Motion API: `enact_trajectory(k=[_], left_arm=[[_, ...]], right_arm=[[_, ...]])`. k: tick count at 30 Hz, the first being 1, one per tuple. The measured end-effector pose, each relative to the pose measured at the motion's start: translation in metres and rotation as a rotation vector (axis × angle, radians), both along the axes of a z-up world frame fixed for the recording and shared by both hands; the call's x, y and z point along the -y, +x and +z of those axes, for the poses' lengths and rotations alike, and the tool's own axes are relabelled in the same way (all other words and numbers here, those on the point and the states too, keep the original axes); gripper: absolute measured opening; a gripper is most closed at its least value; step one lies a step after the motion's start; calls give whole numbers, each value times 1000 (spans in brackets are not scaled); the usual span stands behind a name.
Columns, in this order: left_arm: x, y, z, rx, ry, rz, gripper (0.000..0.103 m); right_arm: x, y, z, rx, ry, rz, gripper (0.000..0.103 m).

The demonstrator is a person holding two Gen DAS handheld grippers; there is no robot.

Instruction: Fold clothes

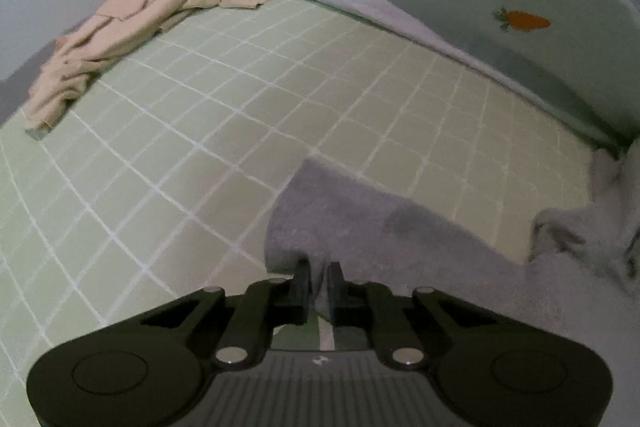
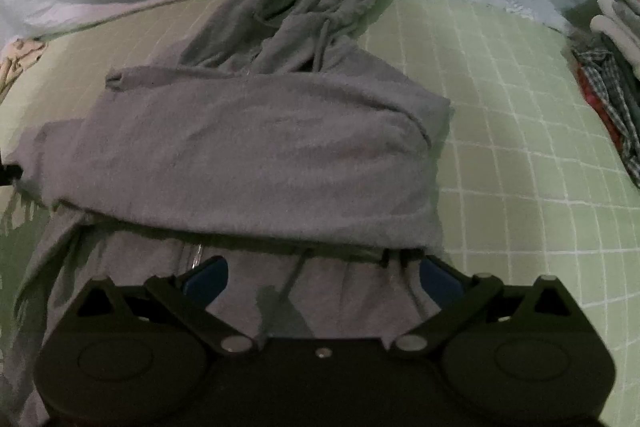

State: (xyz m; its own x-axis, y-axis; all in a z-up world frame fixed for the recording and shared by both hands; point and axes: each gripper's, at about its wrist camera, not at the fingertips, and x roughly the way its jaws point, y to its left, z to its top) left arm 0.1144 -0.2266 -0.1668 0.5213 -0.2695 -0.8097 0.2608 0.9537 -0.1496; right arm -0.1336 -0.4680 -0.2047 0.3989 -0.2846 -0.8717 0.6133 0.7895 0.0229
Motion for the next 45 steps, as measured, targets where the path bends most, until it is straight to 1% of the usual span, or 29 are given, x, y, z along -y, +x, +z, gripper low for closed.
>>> enact_trajectory(k=[4,9,12,13,14,15,16,17,18,19,23,25,28,31,34,38,39,40,41,43,44,45], left_arm=[[25,-18,23,48,-49,-88,9],[58,-42,52,106,-112,-204,6],[90,-72,64,103,-164,-339,6],[100,-81,65,99,-172,-386,7],[109,-91,66,94,-181,-434,11],[117,-99,66,88,-185,-475,18],[123,-104,63,75,-174,-497,42],[128,-108,60,58,-151,-509,58],[130,-111,57,45,-132,-514,88],[128,-111,54,45,-122,-504,93],[115,-103,47,27,-62,-424,93],[108,-93,43,14,-24,-353,93],[92,-79,38,-4,7,-268,94],[78,-66,31,-20,48,-183,94],[73,-57,21,-35,97,-157,94],[67,-50,6,-66,137,-138,94],[67,-48,3,-75,144,-134,94],[67,-46,0,-83,148,-132,94],[67,-44,-2,-88,150,-131,94],[67,-41,-6,-95,155,-128,94],[67,-40,-7,-95,158,-129,94],[67,-39,-8,-95,161,-129,94]], right_arm=[[12,-5,3,41,2,-19,103],[32,-18,6,108,22,-84,103],[38,-30,9,145,22,-127,103],[39,-35,9,154,20,-140,103],[41,-40,10,161,19,-156,103],[42,-45,10,167,17,-173,103],[44,-50,10,173,17,-189,103],[45,-55,9,180,19,-205,103],[46,-57,10,183,17,-210,103],[46,-59,10,187,14,-214,103],[41,-51,18,220,-23,-162,103],[38,-41,21,233,-32,-118,103],[29,-13,24,202,-74,-56,103],[19,15,25,217,-99,25,103],[16,40,19,232,-50,69,100],[18,72,-2,222,73,95,81],[18,77,-6,216,93,96,75],[18,82,-11,210,113,97,72],[17,87,-16,205,132,98,67],[14,92,-20,205,131,108,65],[12,94,-22,205,121,114,60],[10,95,-21,206,107,118,47]])
